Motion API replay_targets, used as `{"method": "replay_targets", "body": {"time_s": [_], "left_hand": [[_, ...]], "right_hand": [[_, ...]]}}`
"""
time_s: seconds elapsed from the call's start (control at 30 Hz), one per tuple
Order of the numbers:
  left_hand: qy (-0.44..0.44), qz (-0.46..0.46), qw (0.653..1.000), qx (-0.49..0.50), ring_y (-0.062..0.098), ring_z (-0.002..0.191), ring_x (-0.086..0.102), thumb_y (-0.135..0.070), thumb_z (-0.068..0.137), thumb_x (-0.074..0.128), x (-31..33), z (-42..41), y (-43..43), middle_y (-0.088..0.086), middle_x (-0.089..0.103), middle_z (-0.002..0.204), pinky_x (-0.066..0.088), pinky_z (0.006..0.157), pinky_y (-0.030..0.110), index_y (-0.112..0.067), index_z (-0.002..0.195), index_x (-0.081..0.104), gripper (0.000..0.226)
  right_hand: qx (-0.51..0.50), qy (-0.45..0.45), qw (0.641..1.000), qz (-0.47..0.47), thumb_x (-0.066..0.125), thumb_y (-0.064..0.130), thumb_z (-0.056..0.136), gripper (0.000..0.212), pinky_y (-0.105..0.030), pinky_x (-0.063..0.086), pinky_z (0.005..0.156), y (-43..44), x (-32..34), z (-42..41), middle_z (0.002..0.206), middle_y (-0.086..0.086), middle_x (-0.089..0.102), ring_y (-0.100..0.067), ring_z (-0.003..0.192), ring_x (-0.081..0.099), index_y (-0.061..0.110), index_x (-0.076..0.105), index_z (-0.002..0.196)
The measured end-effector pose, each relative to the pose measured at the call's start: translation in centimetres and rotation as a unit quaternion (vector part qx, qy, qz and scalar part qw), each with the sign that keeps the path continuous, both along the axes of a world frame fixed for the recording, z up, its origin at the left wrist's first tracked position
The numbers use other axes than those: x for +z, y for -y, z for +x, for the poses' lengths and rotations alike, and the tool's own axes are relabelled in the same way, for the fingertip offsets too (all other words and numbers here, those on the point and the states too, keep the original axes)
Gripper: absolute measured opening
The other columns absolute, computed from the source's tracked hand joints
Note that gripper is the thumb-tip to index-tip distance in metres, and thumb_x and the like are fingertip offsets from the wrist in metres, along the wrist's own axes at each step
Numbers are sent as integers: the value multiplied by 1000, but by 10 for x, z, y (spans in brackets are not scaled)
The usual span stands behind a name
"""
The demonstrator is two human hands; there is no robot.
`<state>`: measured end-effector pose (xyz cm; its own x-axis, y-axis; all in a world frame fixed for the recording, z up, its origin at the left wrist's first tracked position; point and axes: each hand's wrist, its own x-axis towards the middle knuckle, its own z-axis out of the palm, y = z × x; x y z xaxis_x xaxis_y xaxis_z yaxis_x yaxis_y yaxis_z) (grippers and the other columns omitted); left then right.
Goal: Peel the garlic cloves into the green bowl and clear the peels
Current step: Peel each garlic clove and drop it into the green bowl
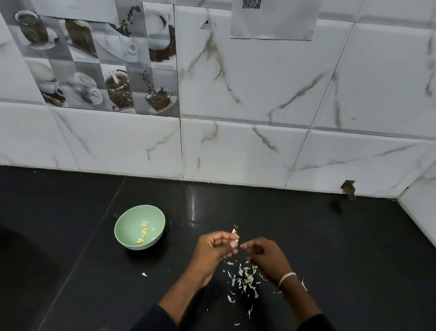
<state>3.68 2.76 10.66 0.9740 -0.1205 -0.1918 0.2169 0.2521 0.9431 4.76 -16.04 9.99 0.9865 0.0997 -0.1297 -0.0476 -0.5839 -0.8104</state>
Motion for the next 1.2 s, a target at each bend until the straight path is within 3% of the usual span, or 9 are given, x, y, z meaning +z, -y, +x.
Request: {"method": "replay_targets", "body": {"time_s": [0.1,0.2,0.3,0.43,0.63,0.83,0.97,1.07,1.2], "left_hand": [[-12,4,1000,3,20,80,71,5,88,69,-6,-3,-1,18,75,89,55,73,23,-2,102,75,17],[-32,-6,999,7,23,82,74,6,91,65,-9,-5,-3,23,75,95,58,73,23,3,105,72,16],[-37,-13,999,14,24,80,74,4,92,65,-10,-5,-6,24,75,94,58,71,23,7,105,70,15],[-36,-12,999,20,24,78,73,5,89,68,-10,-4,-10,24,74,91,58,70,23,7,101,72,13],[1,74,997,-9,18,69,72,5,86,71,-5,-1,-6,17,75,82,57,65,21,8,95,71,9],[38,171,984,-9,24,67,73,1,82,77,-4,4,-1,12,72,70,60,75,40,-3,85,71,8],[64,206,976,-9,21,66,73,3,80,75,-4,5,2,14,73,73,60,74,38,-6,82,72,10],[61,207,976,-8,16,65,71,3,79,75,-2,5,3,9,73,71,61,72,34,-8,81,73,11],[65,208,976,-3,11,62,68,4,77,75,0,2,6,5,73,68,54,66,24,-8,80,74,13]], "right_hand": [[-41,-67,997,-5,62,-5,88,20,-37,63,66,-3,-16,-1,76,-10,73,-12,57,68,10,75,89],[-82,-45,995,-17,77,18,86,15,-16,47,47,-9,-15,-3,59,-2,68,-3,43,57,5,72,79],[-68,23,995,-67,76,32,86,25,-13,39,53,-8,-12,-6,61,4,64,-1,53,54,14,68,71],[-27,112,993,-6,72,18,91,3,-15,49,69,-11,-1,-13,85,8,71,-1,78,65,21,71,90],[119,213,964,-109,63,30,93,14,-22,52,72,-14,8,-11,95,13,62,-4,79,62,24,70,103],[128,210,950,-192,45,49,87,38,-34,50,64,-11,7,-9,81,6,62,-14,70,59,18,66,84],[89,160,967,-178,42,62,74,53,-32,43,64,-14,11,-9,74,1,65,-16,67,59,15,66,79],[63,136,981,-125,49,55,72,44,-29,42,59,-15,12,-9,63,3,62,-11,59,55,14,66,74],[30,99,993,-55,70,19,82,14,-26,44,53,-14,10,-9,57,0,65,-5,50,54,12,66,70]]}}
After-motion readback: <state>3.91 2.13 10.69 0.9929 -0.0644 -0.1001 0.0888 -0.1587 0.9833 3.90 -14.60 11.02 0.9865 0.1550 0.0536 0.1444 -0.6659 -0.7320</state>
